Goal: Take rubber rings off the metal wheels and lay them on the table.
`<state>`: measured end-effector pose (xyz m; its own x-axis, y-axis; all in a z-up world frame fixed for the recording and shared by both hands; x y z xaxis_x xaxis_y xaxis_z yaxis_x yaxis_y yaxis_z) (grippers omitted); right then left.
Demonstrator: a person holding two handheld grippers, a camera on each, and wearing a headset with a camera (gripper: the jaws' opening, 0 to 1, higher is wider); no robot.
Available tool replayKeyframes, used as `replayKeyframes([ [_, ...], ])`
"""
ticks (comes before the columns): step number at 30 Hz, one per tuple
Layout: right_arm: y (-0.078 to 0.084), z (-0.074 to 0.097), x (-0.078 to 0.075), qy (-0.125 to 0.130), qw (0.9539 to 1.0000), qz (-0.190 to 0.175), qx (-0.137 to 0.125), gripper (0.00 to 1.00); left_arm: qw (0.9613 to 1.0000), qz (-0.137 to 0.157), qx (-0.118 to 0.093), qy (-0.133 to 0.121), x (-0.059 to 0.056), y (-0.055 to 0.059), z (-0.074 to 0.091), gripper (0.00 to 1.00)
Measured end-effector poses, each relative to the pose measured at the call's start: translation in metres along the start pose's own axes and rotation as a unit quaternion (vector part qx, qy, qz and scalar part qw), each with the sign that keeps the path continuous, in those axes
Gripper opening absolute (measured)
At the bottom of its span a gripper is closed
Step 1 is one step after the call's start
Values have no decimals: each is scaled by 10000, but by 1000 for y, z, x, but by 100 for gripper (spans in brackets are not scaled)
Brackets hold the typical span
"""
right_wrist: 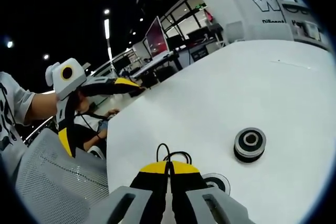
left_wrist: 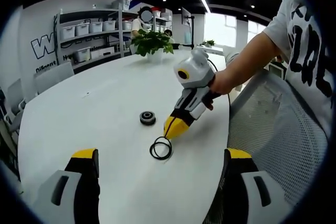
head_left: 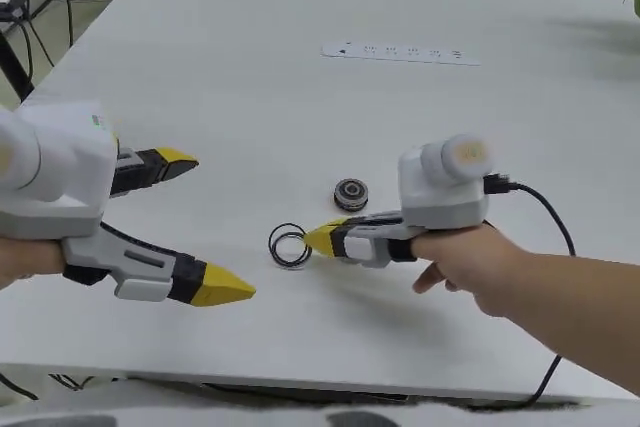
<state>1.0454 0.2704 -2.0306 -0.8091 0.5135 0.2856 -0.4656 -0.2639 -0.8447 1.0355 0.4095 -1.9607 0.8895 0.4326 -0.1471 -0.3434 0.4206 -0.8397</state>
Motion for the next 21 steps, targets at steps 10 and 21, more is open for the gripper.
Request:
replayKeyframes([
  [10, 0, -3, -6, 104, 9995, 257, 144, 0, 10000, 5, 53, -5, 0, 1, 0, 97],
  [21, 1, -5, -8, 151, 9979, 567, 291, 2, 9999, 20, 124, 18, 0, 3, -2, 97],
])
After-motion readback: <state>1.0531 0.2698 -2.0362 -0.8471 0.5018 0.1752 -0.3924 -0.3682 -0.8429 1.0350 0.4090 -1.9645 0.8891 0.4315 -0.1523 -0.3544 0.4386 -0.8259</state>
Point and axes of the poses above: the centre of the closed fingertips' face, and the gripper's own axes: z roughly backward along the fingers, x roughly to its left, y roughly out of its underside, the point moved 5 cm from there along z, roughly backward along the fingers, and after that the axes turned 11 degrees about z, right-handed, at the moved point
